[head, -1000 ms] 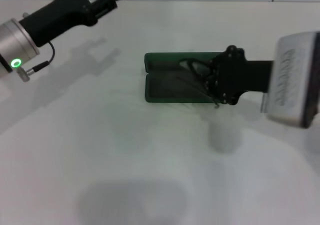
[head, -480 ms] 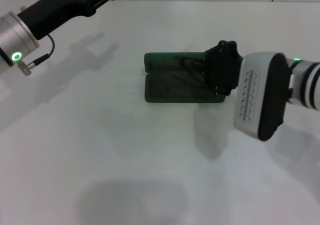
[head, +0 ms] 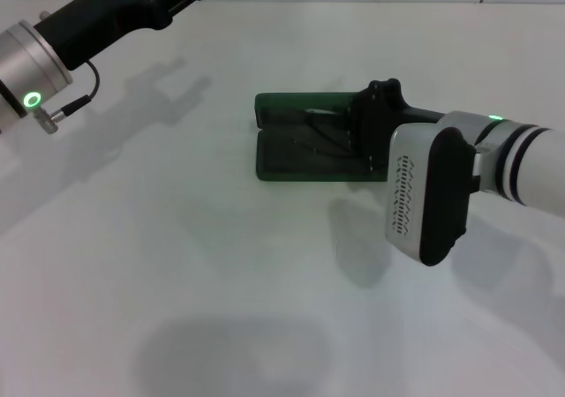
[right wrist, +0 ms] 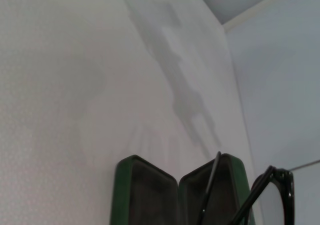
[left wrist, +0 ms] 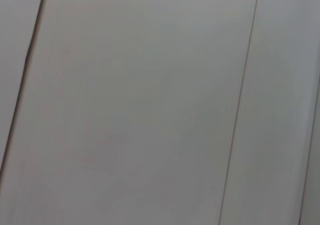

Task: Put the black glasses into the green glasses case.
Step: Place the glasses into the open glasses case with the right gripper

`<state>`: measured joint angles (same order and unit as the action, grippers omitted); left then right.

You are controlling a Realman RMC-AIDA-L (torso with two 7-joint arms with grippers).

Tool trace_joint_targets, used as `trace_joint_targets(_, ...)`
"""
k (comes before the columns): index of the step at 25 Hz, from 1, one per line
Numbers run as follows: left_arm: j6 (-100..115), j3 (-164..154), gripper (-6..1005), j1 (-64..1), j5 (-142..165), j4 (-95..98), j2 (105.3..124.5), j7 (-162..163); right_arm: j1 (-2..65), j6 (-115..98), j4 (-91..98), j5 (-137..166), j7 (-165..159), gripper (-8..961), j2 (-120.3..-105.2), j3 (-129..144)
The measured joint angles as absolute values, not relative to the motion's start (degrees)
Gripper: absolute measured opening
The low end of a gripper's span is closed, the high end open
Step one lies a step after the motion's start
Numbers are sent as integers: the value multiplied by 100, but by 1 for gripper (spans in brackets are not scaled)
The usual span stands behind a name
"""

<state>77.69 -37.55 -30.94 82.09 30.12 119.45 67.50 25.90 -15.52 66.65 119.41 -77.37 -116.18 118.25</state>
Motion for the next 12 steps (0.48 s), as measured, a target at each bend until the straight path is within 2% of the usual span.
trace_joint_targets(12, 7770, -3761, 622, -3127, 8218, 2928, 11945, 6752, 2732, -1248, 6353, 11920, -7737, 121, -11618, 12036)
